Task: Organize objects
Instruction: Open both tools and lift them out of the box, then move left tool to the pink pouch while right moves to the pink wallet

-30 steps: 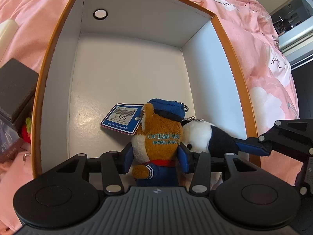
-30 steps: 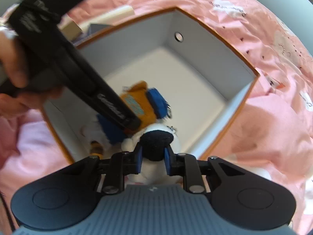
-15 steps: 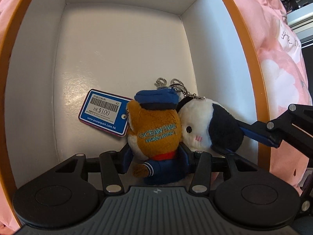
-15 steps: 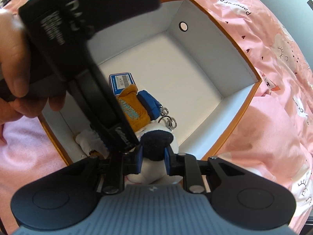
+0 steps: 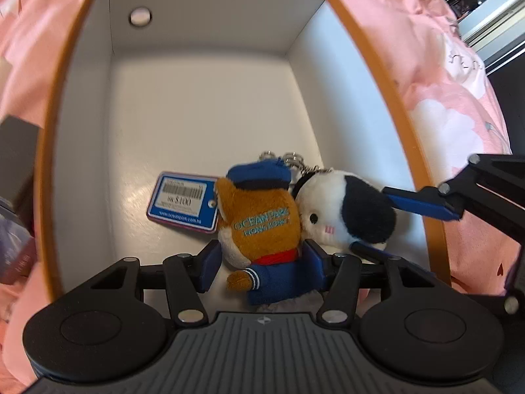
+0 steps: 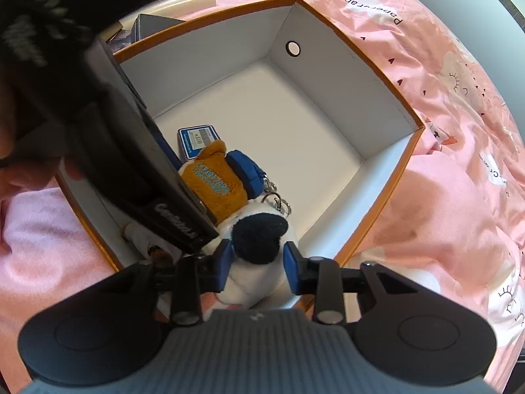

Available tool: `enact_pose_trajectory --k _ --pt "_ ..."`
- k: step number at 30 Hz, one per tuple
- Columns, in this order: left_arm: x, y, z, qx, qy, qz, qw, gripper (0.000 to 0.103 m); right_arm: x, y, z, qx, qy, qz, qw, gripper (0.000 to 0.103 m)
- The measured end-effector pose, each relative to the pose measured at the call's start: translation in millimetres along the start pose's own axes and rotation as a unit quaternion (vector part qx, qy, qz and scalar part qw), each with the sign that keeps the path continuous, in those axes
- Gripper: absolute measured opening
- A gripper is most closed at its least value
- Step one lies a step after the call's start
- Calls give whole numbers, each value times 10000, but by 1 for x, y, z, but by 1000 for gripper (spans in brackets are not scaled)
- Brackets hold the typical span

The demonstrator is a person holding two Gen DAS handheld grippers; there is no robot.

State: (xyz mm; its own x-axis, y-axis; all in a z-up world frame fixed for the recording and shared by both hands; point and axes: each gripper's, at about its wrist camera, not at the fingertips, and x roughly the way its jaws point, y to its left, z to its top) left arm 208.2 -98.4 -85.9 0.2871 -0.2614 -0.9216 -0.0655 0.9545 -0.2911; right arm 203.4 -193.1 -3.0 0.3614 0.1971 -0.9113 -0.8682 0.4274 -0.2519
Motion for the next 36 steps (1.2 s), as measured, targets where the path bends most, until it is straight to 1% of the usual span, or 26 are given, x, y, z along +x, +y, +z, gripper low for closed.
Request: enact_pose_trajectory --k 1,4,5,6,7,9,10,12,14,15,18,21,24,28,31,33,34,36 --pt "-4 -2 -2 72 -104 26 9999 64 -1 1 0 5 -12 -6 10000 44" --pt "-18 -1 -7 204 -488 97 9986 64 -7 3 2 6 -15 -65 10000 45" --pt "-26 -3 -11 237 -673 108 9974 64 -10 3 2 30 -38 -98 9999 46" --pt "-33 -5 -16 301 -868 104 9957 64 -14 0 -6 66 -69 -114 9999 46" --pt "-39 -7 -20 370 -1045 112 9938 64 -19 -1 -7 148 -108 -138 9997 47" --pt "-56 -10 -28 504 -1377 94 9891 64 -14 -23 -19 366 -159 -226 9989 49" --pt "-59 -19 -29 567 -1536 68 9865 64 -19 -16 -20 502 -205 -296 9981 52" --pt "-74 -18 -39 692 -1832 -1 9806 64 -23 -12 -19 804 -355 -451 9951 54" --pt "-88 -18 -44 829 -2040 -68 9754 64 -24 -4 -20 1130 -521 -650 9901 54" --pt "-94 -17 -47 860 -2096 -114 9739 64 -36 0 -21 1328 -629 -726 9865 55" --pt "-113 -7 -54 904 -2217 -259 9706 64 -67 21 -23 1815 -1044 -764 9748 55" --pt "-130 6 -65 899 -2389 -236 9666 62 -72 43 -21 2098 -1473 -735 9638 55" --pt "-140 24 -77 899 -2420 -277 9657 60 -82 68 -17 2269 -1822 -692 9542 55" --pt "-146 48 -88 792 -2292 -291 9697 58 -90 101 -15 2489 -2051 -648 9443 54" --pt "-145 68 -94 622 -2092 -207 9757 54 -83 121 -9 2699 -2060 -495 9393 50" --pt "-141 82 -97 451 -1900 -127 9807 52 -76 135 -4 2781 -2034 -470 9376 47" --pt "-139 88 -99 392 -1812 -106 9826 52 -73 141 -1 2800 -2003 -474 9377 44" --pt "-132 100 -103 273 -1611 -75 9865 52 -63 156 5 2800 -1900 -427 9401 43"
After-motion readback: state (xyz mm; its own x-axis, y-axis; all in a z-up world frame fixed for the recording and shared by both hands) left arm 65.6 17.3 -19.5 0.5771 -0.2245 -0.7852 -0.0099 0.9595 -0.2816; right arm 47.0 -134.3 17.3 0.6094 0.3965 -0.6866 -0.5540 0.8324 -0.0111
